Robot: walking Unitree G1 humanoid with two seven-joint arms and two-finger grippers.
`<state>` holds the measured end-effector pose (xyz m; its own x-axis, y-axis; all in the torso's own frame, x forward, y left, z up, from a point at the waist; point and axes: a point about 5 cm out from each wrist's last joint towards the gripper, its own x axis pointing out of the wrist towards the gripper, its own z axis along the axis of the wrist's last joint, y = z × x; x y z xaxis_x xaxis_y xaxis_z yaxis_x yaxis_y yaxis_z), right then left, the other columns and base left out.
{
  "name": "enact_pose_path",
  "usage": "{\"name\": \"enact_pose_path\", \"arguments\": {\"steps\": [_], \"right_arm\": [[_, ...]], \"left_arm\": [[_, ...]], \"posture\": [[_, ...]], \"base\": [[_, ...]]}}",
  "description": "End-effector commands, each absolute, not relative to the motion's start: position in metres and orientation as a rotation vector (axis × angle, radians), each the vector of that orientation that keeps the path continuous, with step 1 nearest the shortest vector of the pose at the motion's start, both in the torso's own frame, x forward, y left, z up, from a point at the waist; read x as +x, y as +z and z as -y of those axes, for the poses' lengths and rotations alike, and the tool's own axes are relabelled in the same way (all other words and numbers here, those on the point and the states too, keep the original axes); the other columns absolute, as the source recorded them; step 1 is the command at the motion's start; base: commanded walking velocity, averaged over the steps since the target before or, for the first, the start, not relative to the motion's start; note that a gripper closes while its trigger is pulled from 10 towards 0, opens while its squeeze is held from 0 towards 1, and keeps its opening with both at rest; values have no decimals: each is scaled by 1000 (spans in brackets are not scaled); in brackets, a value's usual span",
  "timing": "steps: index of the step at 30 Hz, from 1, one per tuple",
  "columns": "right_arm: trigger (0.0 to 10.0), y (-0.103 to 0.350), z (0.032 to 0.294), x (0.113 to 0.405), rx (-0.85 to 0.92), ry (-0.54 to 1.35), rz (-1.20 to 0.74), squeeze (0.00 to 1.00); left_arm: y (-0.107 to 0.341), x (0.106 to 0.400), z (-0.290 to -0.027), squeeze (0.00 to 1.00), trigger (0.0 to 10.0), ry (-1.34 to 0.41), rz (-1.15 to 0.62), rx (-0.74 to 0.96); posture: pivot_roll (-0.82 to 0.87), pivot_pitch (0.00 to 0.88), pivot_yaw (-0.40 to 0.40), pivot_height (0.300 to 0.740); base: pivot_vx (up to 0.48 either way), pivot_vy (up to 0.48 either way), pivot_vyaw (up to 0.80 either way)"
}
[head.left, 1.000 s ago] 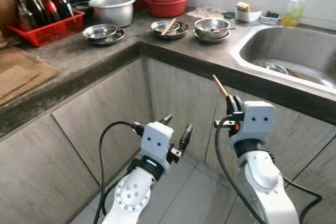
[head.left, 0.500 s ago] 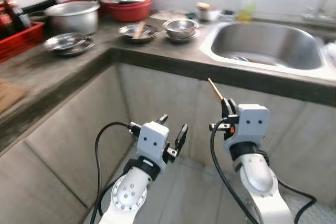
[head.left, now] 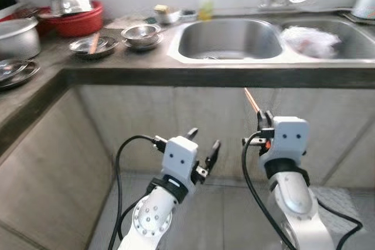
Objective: Kitchen organization
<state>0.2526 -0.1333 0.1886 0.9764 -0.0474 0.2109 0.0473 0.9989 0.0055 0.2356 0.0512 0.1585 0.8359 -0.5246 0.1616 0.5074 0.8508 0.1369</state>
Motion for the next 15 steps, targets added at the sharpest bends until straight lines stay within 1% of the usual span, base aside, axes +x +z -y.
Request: {"name": "enact_pose_path", "arguments": {"steps": [1,6,10,15], "right_arm": [[10000,192,132,252,-12,-47,228,0],[10000,192,132,253,-21,-47,230,0],[10000,192,131,253,-20,-43,227,0],[10000,195,131,255,-32,-35,245,0]], "left_arm": [[160,236,-52,0,10000,-545,205,108],[160,236,-51,0,10000,-545,204,107],[160,237,-52,0,10000,-541,206,108],[161,238,-53,0,10000,-534,211,104]], "posture": [[77,73,38,740],[75,72,38,740],[76,71,37,740],[78,67,36,740]], "base": [[311,-360,-587],[325,-350,0],[386,-279,0],[473,0,0]]}}
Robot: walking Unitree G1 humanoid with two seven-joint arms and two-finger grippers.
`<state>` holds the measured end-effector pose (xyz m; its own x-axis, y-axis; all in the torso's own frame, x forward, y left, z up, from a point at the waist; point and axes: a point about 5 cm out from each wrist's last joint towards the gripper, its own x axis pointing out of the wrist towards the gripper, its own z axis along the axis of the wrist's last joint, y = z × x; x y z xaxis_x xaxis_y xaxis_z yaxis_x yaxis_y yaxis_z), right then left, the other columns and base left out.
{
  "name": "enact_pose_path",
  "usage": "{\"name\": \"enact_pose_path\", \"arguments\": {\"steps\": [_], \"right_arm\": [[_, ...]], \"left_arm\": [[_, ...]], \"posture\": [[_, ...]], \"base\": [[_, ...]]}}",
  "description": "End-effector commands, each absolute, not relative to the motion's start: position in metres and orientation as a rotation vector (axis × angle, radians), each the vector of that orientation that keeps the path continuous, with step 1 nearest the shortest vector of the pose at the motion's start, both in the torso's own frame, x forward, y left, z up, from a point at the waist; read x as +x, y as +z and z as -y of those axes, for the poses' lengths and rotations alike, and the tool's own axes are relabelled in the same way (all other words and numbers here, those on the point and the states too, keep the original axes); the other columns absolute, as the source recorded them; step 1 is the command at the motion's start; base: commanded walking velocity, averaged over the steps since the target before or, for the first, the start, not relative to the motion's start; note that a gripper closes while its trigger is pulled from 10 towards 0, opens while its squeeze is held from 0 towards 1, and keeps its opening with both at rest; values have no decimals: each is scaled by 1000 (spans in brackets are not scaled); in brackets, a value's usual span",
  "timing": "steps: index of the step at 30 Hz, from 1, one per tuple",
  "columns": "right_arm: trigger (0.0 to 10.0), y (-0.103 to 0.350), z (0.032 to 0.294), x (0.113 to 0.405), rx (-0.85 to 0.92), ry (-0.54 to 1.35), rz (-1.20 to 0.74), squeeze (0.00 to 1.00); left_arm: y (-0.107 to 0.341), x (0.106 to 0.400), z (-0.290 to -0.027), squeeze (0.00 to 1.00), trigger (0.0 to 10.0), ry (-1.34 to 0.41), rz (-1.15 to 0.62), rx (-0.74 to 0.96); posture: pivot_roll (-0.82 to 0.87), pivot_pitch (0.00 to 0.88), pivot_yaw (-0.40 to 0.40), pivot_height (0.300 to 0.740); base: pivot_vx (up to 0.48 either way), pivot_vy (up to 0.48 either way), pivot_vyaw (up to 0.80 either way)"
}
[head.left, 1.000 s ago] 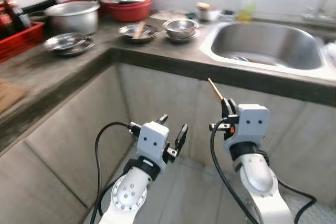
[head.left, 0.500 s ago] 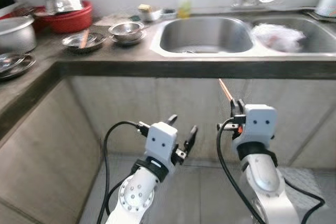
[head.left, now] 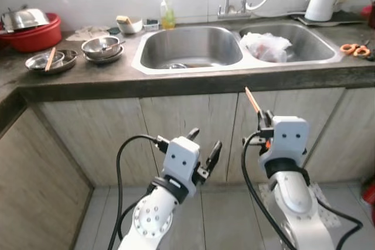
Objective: Kitchen organization
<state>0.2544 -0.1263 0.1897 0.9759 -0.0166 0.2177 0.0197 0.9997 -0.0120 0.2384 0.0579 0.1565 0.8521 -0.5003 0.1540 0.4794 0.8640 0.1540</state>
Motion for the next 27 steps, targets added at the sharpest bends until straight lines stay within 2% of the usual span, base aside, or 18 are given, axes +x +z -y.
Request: {"name": "enact_pose_path", "arguments": {"steps": [1,8,14,21,27], "right_arm": [[10000,199,131,257,-38,-32,261,0],[10000,231,137,269,-47,-29,371,0],[10000,263,132,283,-98,40,478,0],[10000,269,132,292,-122,66,481,0],[10000,272,133,301,-136,91,457,0]], "left_arm": [[161,238,-52,0,10000,-535,214,108],[168,242,-54,0,10000,-515,238,95],[173,249,-58,0,10000,-492,257,109],[174,250,-59,0,10000,-481,261,112],[173,251,-60,0,10000,-478,258,111]], "posture": [[77,65,36,740],[76,59,35,740],[75,51,31,740],[81,51,22,740],[77,63,18,740]], "base": [[480,0,0],[480,0,0],[480,0,0],[480,0,599],[480,0,0]]}}
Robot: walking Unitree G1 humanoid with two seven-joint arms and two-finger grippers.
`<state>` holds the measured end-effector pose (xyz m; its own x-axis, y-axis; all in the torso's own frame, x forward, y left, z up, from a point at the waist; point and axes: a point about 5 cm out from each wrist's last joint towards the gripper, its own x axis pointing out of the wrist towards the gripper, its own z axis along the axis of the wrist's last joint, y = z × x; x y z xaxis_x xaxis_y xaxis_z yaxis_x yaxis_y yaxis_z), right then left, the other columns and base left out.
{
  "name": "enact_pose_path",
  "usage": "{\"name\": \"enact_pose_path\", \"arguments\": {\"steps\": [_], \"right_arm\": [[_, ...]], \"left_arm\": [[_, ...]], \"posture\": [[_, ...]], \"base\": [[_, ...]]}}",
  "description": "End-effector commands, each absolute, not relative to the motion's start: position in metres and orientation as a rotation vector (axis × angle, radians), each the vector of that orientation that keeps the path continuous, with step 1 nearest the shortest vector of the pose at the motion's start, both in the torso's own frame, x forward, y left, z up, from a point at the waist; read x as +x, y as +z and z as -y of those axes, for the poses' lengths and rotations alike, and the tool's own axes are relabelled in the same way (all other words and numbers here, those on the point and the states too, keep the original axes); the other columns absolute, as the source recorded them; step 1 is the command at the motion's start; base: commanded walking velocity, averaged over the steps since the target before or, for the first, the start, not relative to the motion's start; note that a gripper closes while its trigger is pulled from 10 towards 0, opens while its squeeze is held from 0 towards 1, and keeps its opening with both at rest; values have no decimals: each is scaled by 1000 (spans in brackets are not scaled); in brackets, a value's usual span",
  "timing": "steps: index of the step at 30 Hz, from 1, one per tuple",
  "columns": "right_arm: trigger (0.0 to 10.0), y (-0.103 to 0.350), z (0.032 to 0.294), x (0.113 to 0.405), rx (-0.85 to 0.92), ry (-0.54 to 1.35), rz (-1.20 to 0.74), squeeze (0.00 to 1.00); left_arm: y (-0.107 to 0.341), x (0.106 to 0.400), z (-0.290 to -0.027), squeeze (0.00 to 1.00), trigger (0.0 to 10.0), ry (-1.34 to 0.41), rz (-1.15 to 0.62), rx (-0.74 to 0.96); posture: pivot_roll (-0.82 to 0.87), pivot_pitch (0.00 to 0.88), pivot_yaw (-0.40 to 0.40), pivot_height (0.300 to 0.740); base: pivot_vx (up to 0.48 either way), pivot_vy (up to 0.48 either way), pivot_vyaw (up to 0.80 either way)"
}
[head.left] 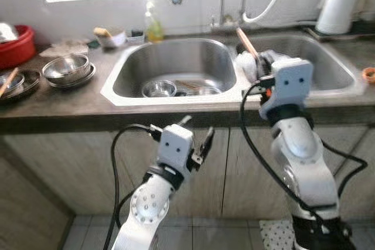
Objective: Kitchen organization
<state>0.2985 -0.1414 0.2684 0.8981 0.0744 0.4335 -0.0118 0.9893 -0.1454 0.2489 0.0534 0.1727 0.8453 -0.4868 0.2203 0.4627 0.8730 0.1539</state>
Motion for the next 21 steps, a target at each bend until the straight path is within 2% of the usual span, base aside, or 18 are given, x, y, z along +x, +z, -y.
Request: {"name": "enact_pose_path", "arguments": {"steps": [1,11,16,21], "right_arm": [[10000,272,133,301,-136,91,457,0],[10000,270,129,313,-189,169,385,0],[10000,272,127,319,-211,188,370,0],[10000,285,130,336,-256,199,351,0]], "left_arm": [[173,251,-60,0,10000,-478,258,111],[175,253,-59,0,10000,-469,265,109],[175,254,-59,0,10000,-468,267,108],[176,255,-59,0,10000,-465,269,98]], "posture": [[77,63,18,740],[77,65,15,740],[75,64,13,740],[69,63,14,740]], "base": [[480,0,0],[480,0,0],[345,0,0],[416,0,0]]}}
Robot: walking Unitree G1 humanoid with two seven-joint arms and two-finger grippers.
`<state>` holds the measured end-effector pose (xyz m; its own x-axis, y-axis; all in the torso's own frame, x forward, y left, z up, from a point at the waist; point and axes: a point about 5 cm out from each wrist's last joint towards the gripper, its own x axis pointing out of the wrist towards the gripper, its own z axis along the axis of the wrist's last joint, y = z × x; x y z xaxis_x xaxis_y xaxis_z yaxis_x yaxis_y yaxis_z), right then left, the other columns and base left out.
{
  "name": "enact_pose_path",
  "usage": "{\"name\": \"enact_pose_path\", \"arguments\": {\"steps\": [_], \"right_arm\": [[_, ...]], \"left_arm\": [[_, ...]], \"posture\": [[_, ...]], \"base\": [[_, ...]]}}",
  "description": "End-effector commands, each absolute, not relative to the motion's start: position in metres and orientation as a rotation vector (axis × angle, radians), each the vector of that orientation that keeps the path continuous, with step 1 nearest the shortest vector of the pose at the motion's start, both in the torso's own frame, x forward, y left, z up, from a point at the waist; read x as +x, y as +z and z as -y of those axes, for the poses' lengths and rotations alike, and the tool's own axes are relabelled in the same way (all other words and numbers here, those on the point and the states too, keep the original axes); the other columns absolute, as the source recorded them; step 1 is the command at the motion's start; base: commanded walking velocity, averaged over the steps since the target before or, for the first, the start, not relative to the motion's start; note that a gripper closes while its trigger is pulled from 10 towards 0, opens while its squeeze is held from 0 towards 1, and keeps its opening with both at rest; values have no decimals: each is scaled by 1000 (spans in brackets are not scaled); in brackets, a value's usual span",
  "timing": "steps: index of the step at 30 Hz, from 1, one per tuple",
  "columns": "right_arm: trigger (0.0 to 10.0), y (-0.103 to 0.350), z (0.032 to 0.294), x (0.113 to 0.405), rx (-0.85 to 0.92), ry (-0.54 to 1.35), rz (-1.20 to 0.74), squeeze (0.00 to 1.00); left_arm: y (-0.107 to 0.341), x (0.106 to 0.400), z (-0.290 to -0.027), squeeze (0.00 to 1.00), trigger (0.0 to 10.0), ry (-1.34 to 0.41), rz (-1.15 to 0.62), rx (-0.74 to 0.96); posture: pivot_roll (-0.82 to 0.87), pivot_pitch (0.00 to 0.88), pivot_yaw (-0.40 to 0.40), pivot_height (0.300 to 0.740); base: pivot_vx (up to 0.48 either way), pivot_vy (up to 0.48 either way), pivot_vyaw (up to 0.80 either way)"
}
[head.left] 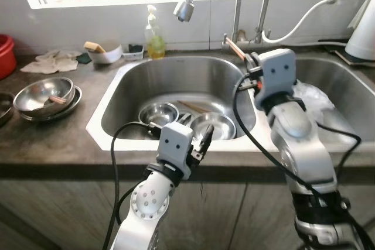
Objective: Kitchen organization
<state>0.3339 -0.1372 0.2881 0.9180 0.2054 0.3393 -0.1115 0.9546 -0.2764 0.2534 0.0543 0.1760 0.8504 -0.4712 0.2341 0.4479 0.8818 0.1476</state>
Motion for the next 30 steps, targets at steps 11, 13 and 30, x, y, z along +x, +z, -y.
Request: {"name": "enact_pose_path", "arguments": {"steps": [11,13,30], "right_arm": [[10000,279,139,383,-339,171,142,0],[10000,276,141,390,-361,164,101,0],[10000,214,138,408,-444,226,-206,0]], "left_arm": [[175,254,-57,0,10000,-461,256,91],[175,253,-57,0,10000,-462,253,90],[171,241,-56,0,10000,-475,223,83]], "posture": [[72,82,5,740],[73,84,6,740],[91,142,-6,740]], "base": [[0,0,0],[0,0,0],[0,0,0]]}}
